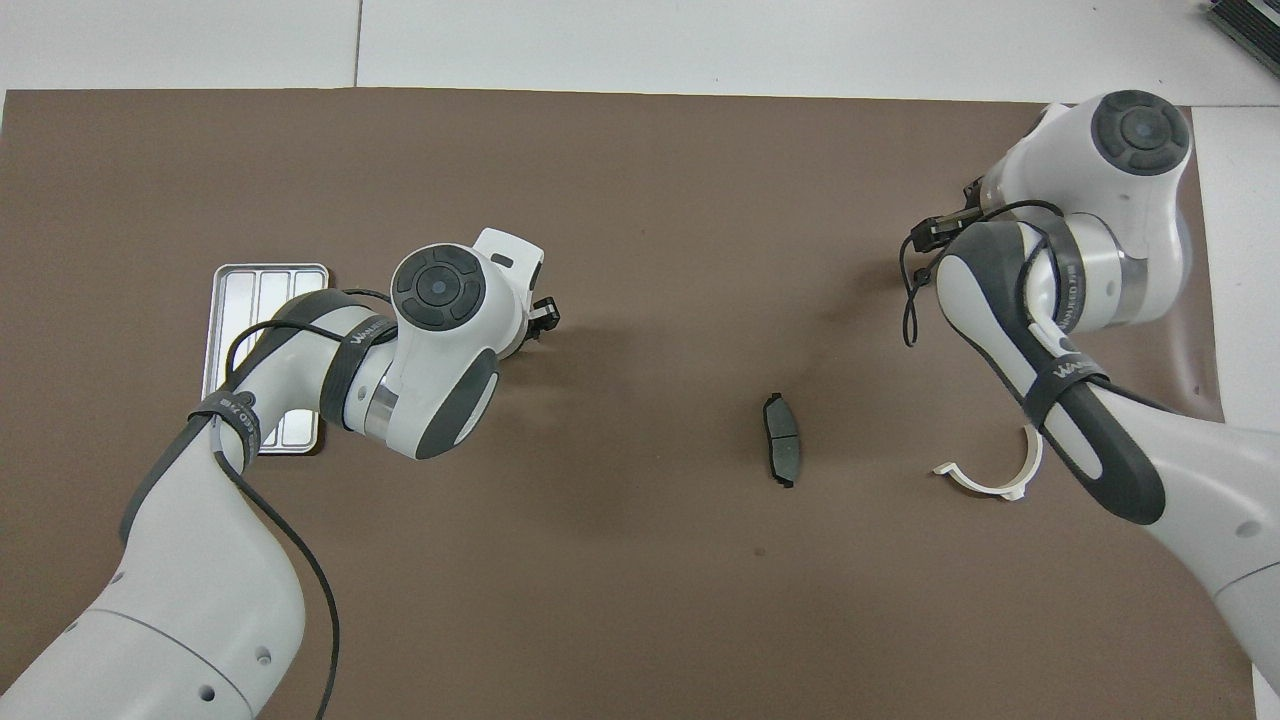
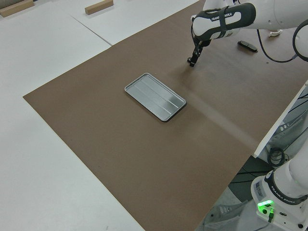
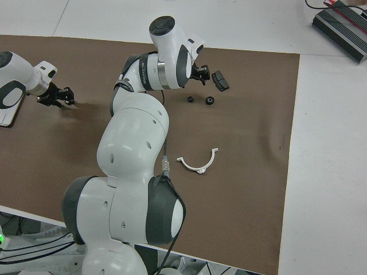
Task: Pick bearing gear from pile to tray
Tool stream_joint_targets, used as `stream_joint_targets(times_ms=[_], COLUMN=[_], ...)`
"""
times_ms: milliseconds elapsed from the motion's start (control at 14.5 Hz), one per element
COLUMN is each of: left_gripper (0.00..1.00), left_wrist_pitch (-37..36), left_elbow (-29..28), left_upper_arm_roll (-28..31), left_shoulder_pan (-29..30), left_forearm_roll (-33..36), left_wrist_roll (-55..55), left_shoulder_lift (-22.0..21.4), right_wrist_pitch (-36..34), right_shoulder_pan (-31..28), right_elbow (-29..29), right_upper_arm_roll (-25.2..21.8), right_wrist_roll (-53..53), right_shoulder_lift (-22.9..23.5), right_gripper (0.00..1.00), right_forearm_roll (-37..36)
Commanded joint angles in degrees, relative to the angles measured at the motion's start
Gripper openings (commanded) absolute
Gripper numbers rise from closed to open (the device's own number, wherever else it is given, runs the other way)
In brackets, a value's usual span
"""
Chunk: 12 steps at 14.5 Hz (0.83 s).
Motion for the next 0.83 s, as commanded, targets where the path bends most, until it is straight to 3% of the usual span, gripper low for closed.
stream_joint_targets(times_ms=[0,277,484,761], left_gripper=[0.58,0.58,0.58,0.58], left_wrist_pitch=[1.50,1.85,2.29,3.43], left_elbow=[-1.93,-1.48,-1.22,-1.13], left_upper_arm_roll=[1.05,1.05,1.05,1.14], left_shoulder_pan=[-1.20,-1.11,-1.11,-1.28], left_forearm_roll=[1.90,4.10,4.98,4.98], left_wrist_roll=[-1.42,-1.24,-1.33,-1.42], left_shoulder_lift=[-1.51,-1.16,-1.07,-0.54], right_wrist_pitch=[1.27,3.29,9.07,10.15], right_shoulder_pan=[-3.77,-4.92,-5.53,-5.71], right_elbow=[-5.08,-8.59,-12.19,-12.38], right_upper_arm_roll=[1.21,1.12,1.12,1.03], right_wrist_roll=[-3.02,-2.67,-2.67,-2.50], right_shoulder_lift=[-2.55,-3.34,-3.35,-3.26], right_gripper=[0.77,0.70,0.69,0.59], right_forearm_roll=[2.69,4.19,4.10,4.10])
